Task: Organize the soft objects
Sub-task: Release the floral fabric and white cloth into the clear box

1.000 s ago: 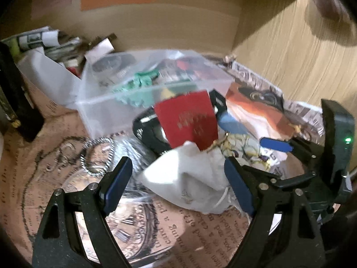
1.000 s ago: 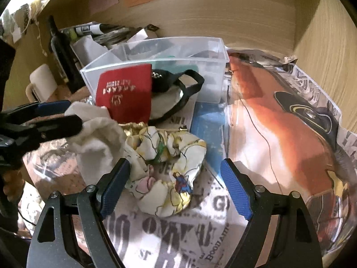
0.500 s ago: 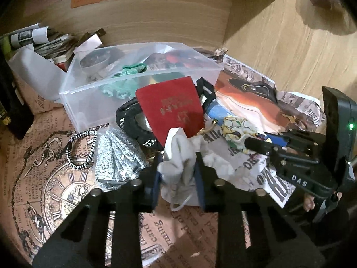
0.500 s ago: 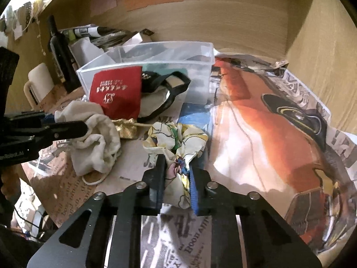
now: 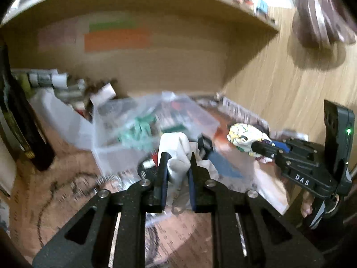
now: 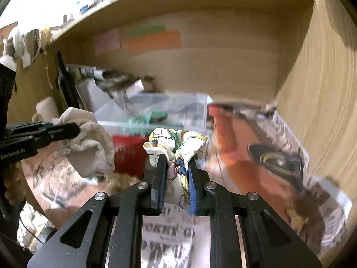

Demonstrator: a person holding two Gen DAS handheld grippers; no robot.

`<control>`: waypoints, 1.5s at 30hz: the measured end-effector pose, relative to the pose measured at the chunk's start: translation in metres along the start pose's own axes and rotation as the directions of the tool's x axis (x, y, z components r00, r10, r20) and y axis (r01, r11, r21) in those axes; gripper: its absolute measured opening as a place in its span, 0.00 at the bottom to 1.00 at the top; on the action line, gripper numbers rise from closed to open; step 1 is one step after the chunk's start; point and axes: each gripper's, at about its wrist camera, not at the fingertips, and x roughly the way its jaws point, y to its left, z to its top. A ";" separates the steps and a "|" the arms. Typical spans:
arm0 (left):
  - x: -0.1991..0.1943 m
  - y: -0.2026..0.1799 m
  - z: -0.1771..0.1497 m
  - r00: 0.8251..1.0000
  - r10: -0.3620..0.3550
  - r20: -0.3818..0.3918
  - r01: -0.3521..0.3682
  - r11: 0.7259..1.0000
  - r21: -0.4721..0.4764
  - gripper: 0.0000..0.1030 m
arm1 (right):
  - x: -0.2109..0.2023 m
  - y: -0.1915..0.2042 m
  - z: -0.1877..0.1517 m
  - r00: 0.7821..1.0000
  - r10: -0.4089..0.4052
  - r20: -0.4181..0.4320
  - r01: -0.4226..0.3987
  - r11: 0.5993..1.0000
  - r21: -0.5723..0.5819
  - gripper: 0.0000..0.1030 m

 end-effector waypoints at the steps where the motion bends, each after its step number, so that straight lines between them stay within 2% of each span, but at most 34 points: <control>1: -0.003 0.002 0.006 1.000 0.015 0.024 -0.015 1.000 -0.001 0.14 | 0.000 0.000 0.005 1.000 0.003 0.014 -0.003 1.000 0.000 0.15; 8: -0.009 0.026 0.043 0.987 0.090 0.130 -0.087 0.996 -0.026 0.15 | 0.010 0.002 0.040 0.995 0.029 0.091 -0.029 1.000 -0.003 0.15; 15: 0.017 0.052 0.068 0.977 0.161 0.140 -0.157 0.987 -0.043 0.15 | 0.038 0.008 0.069 0.993 0.050 0.106 -0.047 0.998 -0.032 0.15; 20: 0.055 0.073 0.077 0.982 0.174 0.076 -0.170 0.984 -0.057 0.15 | 0.069 0.013 0.080 0.996 0.060 0.059 -0.057 0.997 -0.053 0.15; 26: 0.105 0.089 0.076 0.983 0.185 -0.019 -0.185 0.980 -0.070 0.15 | 0.116 0.017 0.085 0.996 0.074 -0.055 -0.077 0.995 -0.061 0.15; 31: 0.135 0.098 0.072 0.987 0.122 -0.108 -0.133 0.986 -0.102 0.15 | 0.145 0.019 0.080 0.987 0.081 -0.142 -0.091 0.994 -0.063 0.15; 36: 0.150 0.098 0.066 0.981 0.108 -0.163 -0.124 0.988 -0.097 0.15 | 0.163 0.018 0.074 0.975 0.083 -0.208 -0.098 0.993 -0.062 0.17; 38: 0.154 0.100 0.063 0.977 0.102 -0.185 -0.123 0.987 -0.101 0.22 | 0.165 0.016 0.073 0.973 0.081 -0.218 -0.096 0.994 -0.058 0.18; 39: 0.155 0.100 0.062 0.976 0.101 -0.193 -0.123 0.987 -0.104 0.31 | 0.166 0.015 0.072 0.972 0.075 -0.222 -0.090 0.994 -0.057 0.19; 40: 0.156 0.101 0.062 0.976 0.101 -0.195 -0.124 0.986 -0.107 0.40 | 0.165 0.014 0.072 0.972 0.077 -0.224 -0.091 0.994 -0.054 0.23; 42: 0.154 0.102 0.062 0.976 0.108 -0.187 -0.130 0.985 -0.110 0.48 | 0.164 0.012 0.072 0.972 0.075 -0.224 -0.088 0.995 -0.052 0.32; 44: 0.149 0.101 0.062 0.977 0.111 -0.179 -0.131 0.986 -0.104 0.50 | 0.161 0.013 0.074 0.974 0.071 -0.214 -0.085 0.995 -0.057 0.45; 45: 0.147 0.101 0.062 0.978 0.110 -0.178 -0.130 0.986 -0.103 0.51 | 0.158 0.014 0.076 0.977 0.067 -0.203 -0.081 0.995 -0.060 0.48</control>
